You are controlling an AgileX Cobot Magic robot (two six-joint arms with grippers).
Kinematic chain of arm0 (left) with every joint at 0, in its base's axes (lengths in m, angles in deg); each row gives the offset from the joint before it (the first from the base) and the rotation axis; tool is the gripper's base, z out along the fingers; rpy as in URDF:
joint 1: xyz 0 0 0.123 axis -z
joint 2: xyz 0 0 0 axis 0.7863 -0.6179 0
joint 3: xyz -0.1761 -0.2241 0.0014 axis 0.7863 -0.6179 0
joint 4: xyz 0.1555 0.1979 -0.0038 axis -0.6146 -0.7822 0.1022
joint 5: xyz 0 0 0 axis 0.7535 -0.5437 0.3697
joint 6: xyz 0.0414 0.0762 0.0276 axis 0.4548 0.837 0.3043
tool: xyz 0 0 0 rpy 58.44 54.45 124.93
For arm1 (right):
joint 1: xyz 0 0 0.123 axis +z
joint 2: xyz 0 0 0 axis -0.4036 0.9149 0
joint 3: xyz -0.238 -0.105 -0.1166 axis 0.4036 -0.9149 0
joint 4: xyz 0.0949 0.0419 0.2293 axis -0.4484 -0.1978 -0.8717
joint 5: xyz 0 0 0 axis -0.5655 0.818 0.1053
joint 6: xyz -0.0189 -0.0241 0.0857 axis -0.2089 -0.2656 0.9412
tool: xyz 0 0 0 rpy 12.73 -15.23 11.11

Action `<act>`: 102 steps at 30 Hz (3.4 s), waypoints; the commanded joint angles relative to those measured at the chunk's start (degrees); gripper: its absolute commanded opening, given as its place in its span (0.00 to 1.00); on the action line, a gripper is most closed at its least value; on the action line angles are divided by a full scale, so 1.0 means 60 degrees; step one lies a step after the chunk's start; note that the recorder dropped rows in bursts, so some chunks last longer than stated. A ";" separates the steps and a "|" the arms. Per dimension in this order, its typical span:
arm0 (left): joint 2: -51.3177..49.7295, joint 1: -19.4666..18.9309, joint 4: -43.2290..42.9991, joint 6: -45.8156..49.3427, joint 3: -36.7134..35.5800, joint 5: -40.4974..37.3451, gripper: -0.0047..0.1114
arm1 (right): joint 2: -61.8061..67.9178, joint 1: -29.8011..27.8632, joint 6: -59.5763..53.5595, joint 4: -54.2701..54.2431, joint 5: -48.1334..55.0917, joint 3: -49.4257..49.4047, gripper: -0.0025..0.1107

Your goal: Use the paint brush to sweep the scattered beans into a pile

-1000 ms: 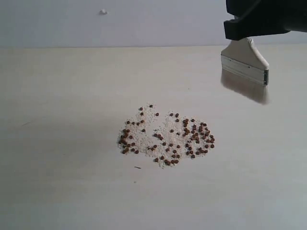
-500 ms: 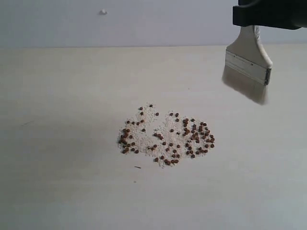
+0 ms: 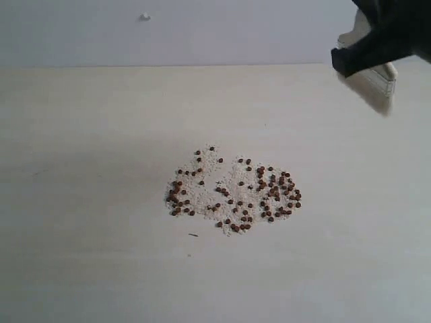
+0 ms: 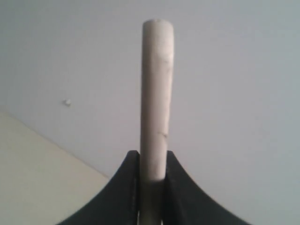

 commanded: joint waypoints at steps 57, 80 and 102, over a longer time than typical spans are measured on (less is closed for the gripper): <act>-0.0051 0.0034 0.0058 0.0042 -0.0023 -0.0073 0.04 | 0.0206 -0.3564 0.6208 0.6823 -0.2001 -0.1571 0.02; -0.0051 0.0034 0.0058 0.0042 -0.0023 -0.0073 0.04 | 0.4406 0.5000 -0.3261 -1.0270 -0.6330 -0.1571 0.02; -0.0051 0.0034 0.0058 0.0042 -0.0023 -0.0073 0.04 | 0.7100 0.5545 -0.2469 -1.0469 -0.4621 0.1945 0.02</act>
